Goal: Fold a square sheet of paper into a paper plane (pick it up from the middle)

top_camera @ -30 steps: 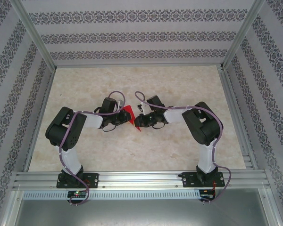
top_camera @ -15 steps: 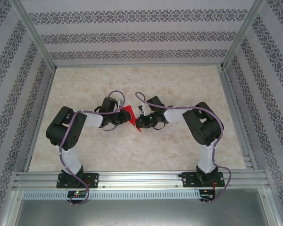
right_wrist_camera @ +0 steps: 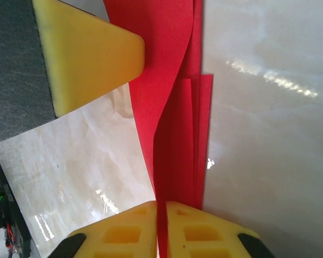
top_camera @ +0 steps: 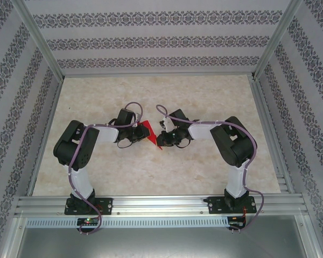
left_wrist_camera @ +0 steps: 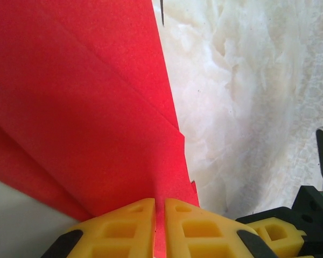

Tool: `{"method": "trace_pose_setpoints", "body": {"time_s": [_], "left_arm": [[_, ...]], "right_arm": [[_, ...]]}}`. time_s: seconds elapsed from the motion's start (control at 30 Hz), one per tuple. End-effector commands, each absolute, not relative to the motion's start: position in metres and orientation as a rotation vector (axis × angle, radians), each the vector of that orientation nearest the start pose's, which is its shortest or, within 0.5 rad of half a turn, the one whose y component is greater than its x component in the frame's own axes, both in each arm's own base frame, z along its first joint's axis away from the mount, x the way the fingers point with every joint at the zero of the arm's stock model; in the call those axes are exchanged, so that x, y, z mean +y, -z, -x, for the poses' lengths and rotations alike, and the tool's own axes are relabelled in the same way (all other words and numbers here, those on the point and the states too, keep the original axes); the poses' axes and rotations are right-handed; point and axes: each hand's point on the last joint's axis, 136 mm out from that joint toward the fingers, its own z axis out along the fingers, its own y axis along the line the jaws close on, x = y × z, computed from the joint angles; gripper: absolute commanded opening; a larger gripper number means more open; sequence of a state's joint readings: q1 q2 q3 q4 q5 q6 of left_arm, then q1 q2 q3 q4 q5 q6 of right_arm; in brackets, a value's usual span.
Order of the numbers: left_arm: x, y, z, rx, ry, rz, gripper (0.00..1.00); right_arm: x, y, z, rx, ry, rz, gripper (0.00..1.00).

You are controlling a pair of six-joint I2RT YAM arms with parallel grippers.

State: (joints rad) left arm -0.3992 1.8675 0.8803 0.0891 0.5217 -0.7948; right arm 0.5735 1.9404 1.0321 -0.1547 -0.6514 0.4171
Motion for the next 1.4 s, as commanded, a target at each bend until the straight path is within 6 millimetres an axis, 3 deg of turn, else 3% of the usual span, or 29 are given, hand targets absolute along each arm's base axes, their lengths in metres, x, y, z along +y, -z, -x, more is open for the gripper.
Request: {"method": "trace_pose_setpoints", "body": {"time_s": [0.0, 0.17, 0.37, 0.6, 1.0, 1.2, 1.37], "left_arm": [[-0.219, 0.023, -0.352, 2.759, 0.910, 0.407, 0.14], [-0.217, 0.026, -0.353, 2.786, 0.881, 0.424, 0.14], [-0.216, 0.030, -0.353, 2.811, 0.853, 0.435, 0.14], [-0.215, 0.034, -0.355, 2.833, 0.825, 0.441, 0.15], [-0.213, 0.036, -0.354, 2.847, 0.800, 0.428, 0.14], [-0.213, 0.038, -0.353, 2.853, 0.801, 0.424, 0.14], [-0.213, 0.037, -0.353, 2.851, 0.807, 0.421, 0.14]], "right_arm": [[0.309, -0.032, -0.294, 2.720, -1.107, 0.512, 0.17], [0.307, -0.025, -0.287, 2.708, -0.920, 0.690, 0.22], [0.305, -0.018, -0.292, 2.674, -0.779, 0.766, 0.23], [0.309, -0.022, -0.291, 2.624, -0.780, 0.828, 0.23], [0.299, -0.023, -0.286, 2.632, -0.884, 0.791, 0.07], [0.296, -0.022, -0.281, 2.651, -0.889, 0.794, 0.15], [0.292, -0.024, -0.276, 2.662, -0.926, 0.773, 0.15]]}}
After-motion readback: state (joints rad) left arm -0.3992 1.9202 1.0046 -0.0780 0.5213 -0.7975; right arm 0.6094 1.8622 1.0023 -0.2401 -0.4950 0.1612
